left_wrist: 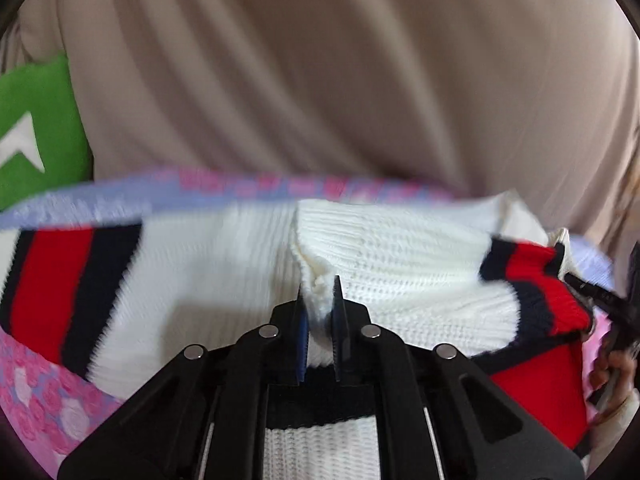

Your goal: Fold small clothes

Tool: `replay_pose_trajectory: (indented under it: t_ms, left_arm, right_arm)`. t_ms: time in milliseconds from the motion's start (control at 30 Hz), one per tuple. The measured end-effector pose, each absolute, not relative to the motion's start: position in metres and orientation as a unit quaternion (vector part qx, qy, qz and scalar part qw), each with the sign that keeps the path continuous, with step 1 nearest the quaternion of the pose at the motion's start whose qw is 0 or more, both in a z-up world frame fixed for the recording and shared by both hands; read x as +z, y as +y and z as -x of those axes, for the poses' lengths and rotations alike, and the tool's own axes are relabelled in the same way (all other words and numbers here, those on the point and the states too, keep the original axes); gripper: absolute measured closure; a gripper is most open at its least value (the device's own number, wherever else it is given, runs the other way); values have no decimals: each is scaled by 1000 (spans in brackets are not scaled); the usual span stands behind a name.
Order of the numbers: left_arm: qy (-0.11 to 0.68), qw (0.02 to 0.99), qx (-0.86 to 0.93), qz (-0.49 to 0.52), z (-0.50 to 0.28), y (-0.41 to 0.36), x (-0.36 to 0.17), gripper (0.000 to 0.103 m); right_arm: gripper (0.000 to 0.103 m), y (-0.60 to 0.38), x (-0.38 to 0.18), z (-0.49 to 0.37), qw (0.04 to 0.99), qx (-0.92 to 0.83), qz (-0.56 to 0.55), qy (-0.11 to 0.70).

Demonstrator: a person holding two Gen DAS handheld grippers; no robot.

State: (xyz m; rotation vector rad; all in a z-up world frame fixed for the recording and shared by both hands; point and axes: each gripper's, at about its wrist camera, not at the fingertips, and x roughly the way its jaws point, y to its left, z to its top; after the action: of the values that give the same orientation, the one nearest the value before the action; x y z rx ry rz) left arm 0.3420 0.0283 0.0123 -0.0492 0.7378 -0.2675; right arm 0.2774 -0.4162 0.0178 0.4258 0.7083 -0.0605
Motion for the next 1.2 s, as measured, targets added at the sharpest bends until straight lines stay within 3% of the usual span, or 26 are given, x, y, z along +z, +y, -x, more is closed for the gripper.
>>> replay_pose_trajectory:
  t_ms: [67,200,233,300,333,500,533,567,600,667,767,867,967,1133,1200]
  left_arm:
    - [396,910,-116,20,-353,24,-18,94]
    - [368,920,-130,31,-336,31,-2,92]
    - [370,919,-131,26,-333,29,-4,92]
    - [382,914,-135,21,-330,31,-11,92]
    - [388,912,-135,22,-328,30,-17,92]
    - [388,911,-133,29,-325,38,-12,92]
    - [390,911,-131,24,-331,38,-14,92]
    - [390,911,-130,23,-336,39,-14,92]
    - [388,912,-131,23,-336,39,-13,92]
    - [389,912,-129,22,-335,39,-15,92]
    - [390,912,-128,22,-337,40,-15,91]
    - [391,912,-123,10,-337,36,-17,91]
    - [390,913,-122,3,-335,35,-16,90]
    - [391,912,-117,29,-335,47,-17,69]
    - [392,910,-122,50,-336,53,-17,67]
  right_arm:
    - [88,-420,15,-273,914,-25,-225,338]
    - [77,-421,42,-235,927,-21,-226,299]
    - [72,-418,47,-221,931,-10,-215,296]
    - [41,-410,48,-205,932,4,-199,302]
    - [39,-401,44,-197,933,13,-179,313]
    - [40,-363,22,-205,932,-10,-52,359]
    - [45,-361,17,-213,929,-17,-39,368]
    - [71,-362,14,-217,927,-16,-40,372]
    - [82,-366,17,-221,928,-15,-51,368]
    - [86,-372,36,-210,941,-14,-73,329]
    - [87,-388,48,-196,950,-33,-94,297]
    - [88,-405,6,-215,917,-61,-106,379]
    - [88,-410,19,-207,918,-50,-139,368]
    - [84,-394,58,-188,931,-54,-157,325]
    - [81,-374,72,-195,941,-57,-131,308]
